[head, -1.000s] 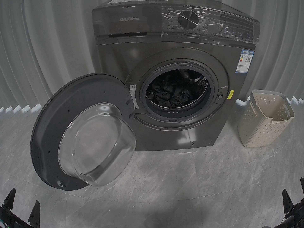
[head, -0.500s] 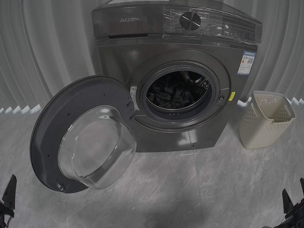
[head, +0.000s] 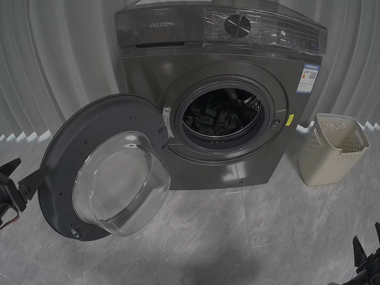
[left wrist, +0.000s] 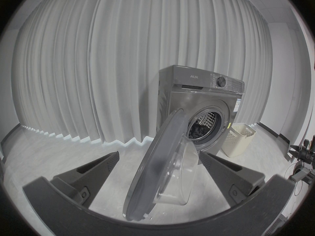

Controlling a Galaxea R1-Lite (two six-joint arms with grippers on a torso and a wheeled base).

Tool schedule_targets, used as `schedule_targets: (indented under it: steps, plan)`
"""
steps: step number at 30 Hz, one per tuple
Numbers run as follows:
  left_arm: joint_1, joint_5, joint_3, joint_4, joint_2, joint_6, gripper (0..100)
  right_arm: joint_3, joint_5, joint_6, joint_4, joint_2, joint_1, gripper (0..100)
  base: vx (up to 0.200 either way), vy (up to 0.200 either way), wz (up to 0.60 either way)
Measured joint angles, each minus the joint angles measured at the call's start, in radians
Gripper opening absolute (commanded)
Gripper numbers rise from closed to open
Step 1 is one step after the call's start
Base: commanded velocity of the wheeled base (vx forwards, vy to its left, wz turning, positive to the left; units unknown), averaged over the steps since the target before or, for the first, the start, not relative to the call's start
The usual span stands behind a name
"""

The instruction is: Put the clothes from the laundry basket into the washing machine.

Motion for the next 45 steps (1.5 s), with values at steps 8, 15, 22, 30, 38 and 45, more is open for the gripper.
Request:
schedule_targets:
  steps: [8, 15, 22, 30, 38, 45]
  plan:
    - [-0.034, -0.107, 0.0, -0.102, 0.191, 0.006, 100, 0.0, 0.0, 0.0, 0.0, 0.0, 0.0, 100, 0.0, 0.0, 0.0]
    - [-0.147, -0.126, 0.029, -0.102, 0.214, 0.0, 100, 0.0, 0.0, 0.0, 0.0, 0.0, 0.0, 100, 0.0, 0.0, 0.0]
    - [-0.26, -0.123, 0.051, -0.095, 0.162, -0.003, 100, 0.0, 0.0, 0.0, 0.0, 0.001, 0.0, 100, 0.0, 0.0, 0.0]
    - [-0.359, -0.132, 0.062, -0.097, 0.134, -0.029, 100, 0.0, 0.0, 0.0, 0.0, 0.001, 0.0, 100, 0.0, 0.0, 0.0]
    - [-0.505, -0.123, 0.047, -0.102, 0.137, -0.12, 100, 0.0, 0.0, 0.0, 0.0, 0.001, 0.0, 100, 0.0, 0.0, 0.0]
    - [-0.521, -0.072, 0.034, -0.103, 0.105, -0.134, 100, 0.0, 0.0, 0.0, 0.0, 0.001, 0.0, 100, 0.0, 0.0, 0.0]
